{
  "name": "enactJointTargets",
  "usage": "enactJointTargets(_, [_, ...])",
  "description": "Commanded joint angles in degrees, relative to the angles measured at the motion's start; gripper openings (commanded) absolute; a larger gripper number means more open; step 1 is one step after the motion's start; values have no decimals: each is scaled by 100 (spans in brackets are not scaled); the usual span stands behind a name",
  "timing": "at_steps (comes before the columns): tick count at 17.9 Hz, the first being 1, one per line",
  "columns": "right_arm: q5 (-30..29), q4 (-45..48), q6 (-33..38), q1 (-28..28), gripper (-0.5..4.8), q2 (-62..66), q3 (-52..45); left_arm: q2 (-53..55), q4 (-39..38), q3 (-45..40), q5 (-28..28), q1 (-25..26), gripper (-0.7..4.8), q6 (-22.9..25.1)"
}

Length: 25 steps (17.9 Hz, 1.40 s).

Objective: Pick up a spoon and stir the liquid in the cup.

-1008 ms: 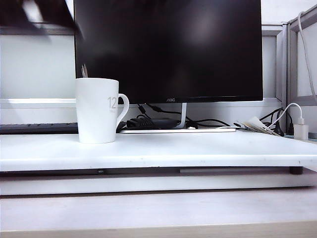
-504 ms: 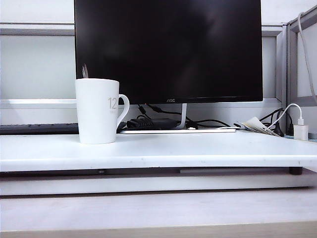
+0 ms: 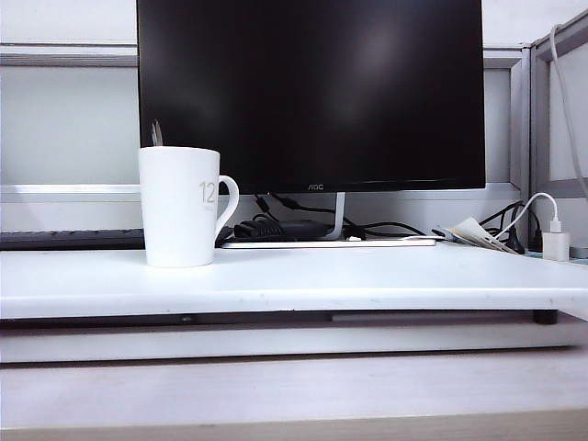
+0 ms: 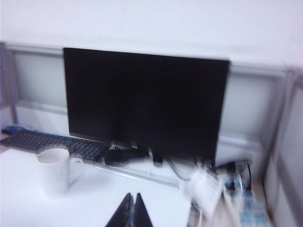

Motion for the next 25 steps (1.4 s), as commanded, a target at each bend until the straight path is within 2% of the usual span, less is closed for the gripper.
enactJointTargets(1, [-59,221,199,-44,-1,-636,-1224,0,-195,-511,-26,7,-8,-750])
enactJointTargets(2, [-101,190,192,-79,-1,-612,-1443,15,212,-754,-28,9,-6,-780])
enactJointTargets(4, [-577,1213,190,-72,0,-249,-2321,81,1429,-1405,190,4,-6,-949])
enactJointTargets(6, [-1034,3023,197,-59,0,31,-3416,149,2524,-2109,280,7,-6,-1172])
enactJointTargets(8, [-1322,4684,210,-63,-1,402,-4474,190,2765,-2756,275,7,-6,-1270])
enactJointTargets(9, [-1346,5034,271,-59,-1,531,-4817,190,2761,-3014,271,7,-6,-1272])
enactJointTargets(11, [-1410,5187,723,-63,0,636,-5525,190,2767,-3552,446,7,-6,-1368])
enactJointTargets(13, [-1482,5215,1152,-61,0,551,-6006,188,2767,-3794,518,7,-6,-1886])
enactJointTargets(17, [-1421,5270,1386,-63,0,450,-6588,188,2686,-3904,542,7,-4,-1862])
enactJointTargets(20, [-1412,4859,1386,-61,0,452,-6620,188,2557,-3901,544,7,-4,-1869])
enactJointTargets(25, [-1405,4828,1384,-66,0,450,-6620,188,2559,-3901,542,7,-4,-1869])
